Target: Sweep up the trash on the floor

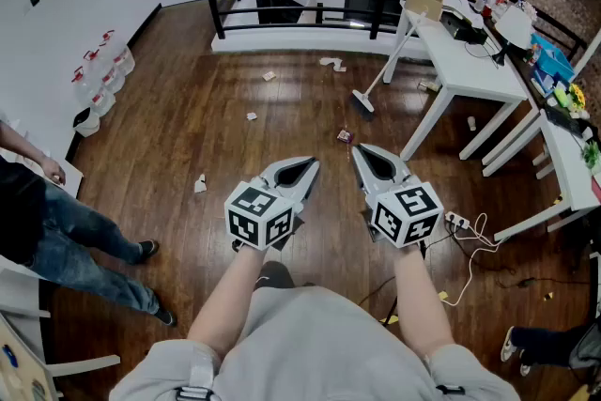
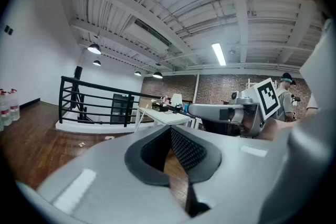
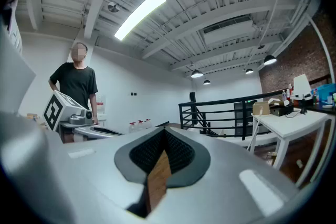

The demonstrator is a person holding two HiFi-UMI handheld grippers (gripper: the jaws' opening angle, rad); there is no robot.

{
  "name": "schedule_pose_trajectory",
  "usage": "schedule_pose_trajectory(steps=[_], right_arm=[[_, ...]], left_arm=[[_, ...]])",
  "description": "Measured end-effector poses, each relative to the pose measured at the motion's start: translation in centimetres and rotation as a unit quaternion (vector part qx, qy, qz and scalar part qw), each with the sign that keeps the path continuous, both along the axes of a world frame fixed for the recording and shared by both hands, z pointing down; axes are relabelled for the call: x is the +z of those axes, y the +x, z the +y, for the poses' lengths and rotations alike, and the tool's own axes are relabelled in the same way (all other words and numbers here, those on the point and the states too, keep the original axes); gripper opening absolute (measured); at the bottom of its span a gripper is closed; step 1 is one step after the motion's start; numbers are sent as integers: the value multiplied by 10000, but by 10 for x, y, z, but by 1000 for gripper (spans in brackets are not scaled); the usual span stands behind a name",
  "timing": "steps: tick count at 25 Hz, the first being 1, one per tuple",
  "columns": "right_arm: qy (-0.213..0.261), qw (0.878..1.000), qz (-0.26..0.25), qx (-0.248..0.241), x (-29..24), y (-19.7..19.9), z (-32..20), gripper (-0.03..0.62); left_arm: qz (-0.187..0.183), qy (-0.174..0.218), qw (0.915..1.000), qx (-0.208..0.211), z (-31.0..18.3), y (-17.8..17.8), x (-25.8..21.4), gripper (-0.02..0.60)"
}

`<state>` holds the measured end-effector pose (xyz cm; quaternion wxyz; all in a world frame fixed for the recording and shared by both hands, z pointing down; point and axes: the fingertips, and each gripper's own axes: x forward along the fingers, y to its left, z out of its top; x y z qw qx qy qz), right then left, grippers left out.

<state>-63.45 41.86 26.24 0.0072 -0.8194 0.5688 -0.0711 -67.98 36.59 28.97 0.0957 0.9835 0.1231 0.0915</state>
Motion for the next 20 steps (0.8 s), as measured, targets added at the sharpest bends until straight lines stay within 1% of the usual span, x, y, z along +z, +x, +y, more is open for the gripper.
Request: schedule_pose_trajectory(steps=[6,10,14,20], right_arm=[[95,9997,32,243,-4,36,11,0],[63,9990,10,431,0,69,17,0],[-1,9982,-41,602,8,115,16,0],[-43,9969,-11,784,7,201,4,0]], left_arm=[[-27,30,9998,181,6,30,4,6],[-91,-17,9994,319,7,63,12,6],[-159,-79,9987,471,3,110,21,6],[-133,-145,9977,644,-13,198,24,6]])
